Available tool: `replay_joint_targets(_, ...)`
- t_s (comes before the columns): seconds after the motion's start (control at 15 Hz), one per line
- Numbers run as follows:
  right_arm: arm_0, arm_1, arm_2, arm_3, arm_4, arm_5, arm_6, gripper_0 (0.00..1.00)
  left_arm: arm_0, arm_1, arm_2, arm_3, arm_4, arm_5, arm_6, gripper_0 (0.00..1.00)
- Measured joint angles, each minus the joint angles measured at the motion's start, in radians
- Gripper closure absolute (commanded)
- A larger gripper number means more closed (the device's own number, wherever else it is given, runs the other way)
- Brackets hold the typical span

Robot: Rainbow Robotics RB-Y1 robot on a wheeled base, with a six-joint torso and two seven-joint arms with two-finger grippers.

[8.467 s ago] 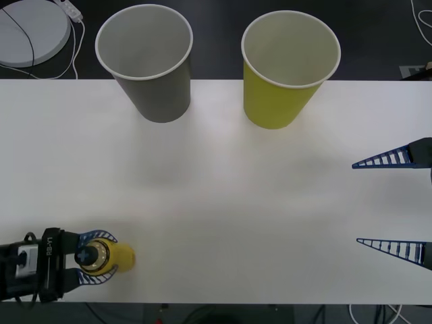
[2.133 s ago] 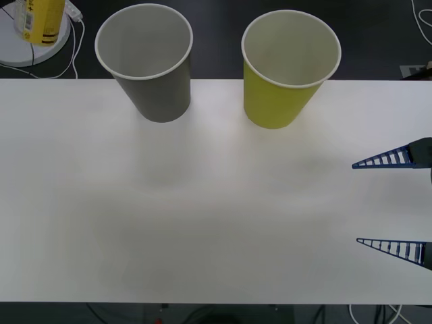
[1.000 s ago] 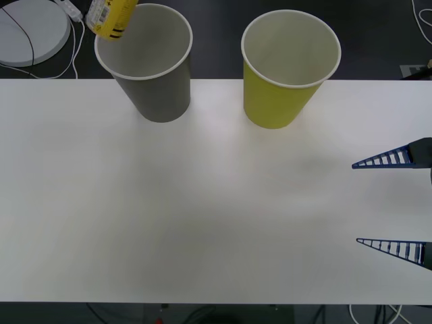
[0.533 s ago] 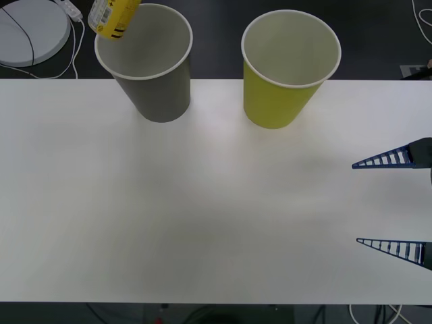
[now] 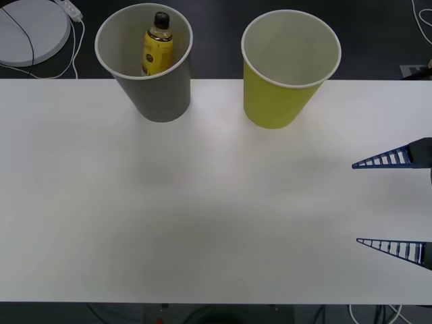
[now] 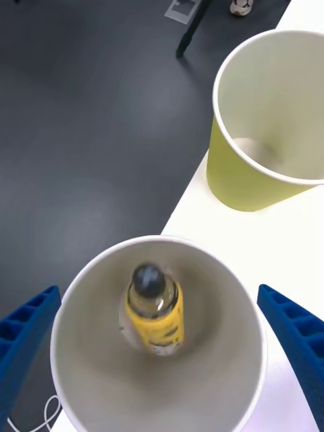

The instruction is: Put the can into the green bin and the plastic bottle into the gray bin

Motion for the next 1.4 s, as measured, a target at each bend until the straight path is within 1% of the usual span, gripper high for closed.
replay_joint_targets(0.4,0.000,0.000,0.000,0.000,0.000,0.000,0.000,0.00,0.001,0.000,-0.005,0.000,0.019,0.000,-0.003,0.00)
replay_joint_targets(0.6,0.000,0.000,0.000,0.000,0.000,0.000,0.000,0.00,0.001,0.023,-0.032,0.000,0.070,-0.001,-0.021,0.00)
replay_joint_targets(0.73,0.000,0.000,0.000,0.000,0.000,0.000,0.000,0.00,0.001,0.057,-0.066,-0.014,0.124,-0.001,-0.039,0.00)
replay_joint_targets(0.93,0.000,0.000,0.000,0.000,0.000,0.000,0.000,0.00,0.001,0.127,-0.115,-0.054,0.203,-0.012,-0.062,0.00)
replay_joint_targets(1.13,0.000,0.000,0.000,0.000,0.000,0.000,0.000,0.00,0.007,0.191,-0.122,-0.081,0.245,-0.066,-0.105,0.00)
replay_joint_targets(1.27,0.000,0.000,0.000,0.000,0.000,0.000,0.000,0.00,0.046,0.246,-0.122,-0.110,0.310,-0.072,-0.137,0.00)
replay_joint_targets(1.4,0.000,0.000,0.000,0.000,0.000,0.000,0.000,0.00,0.094,0.305,-0.121,-0.170,0.362,-0.061,-0.150,0.00)
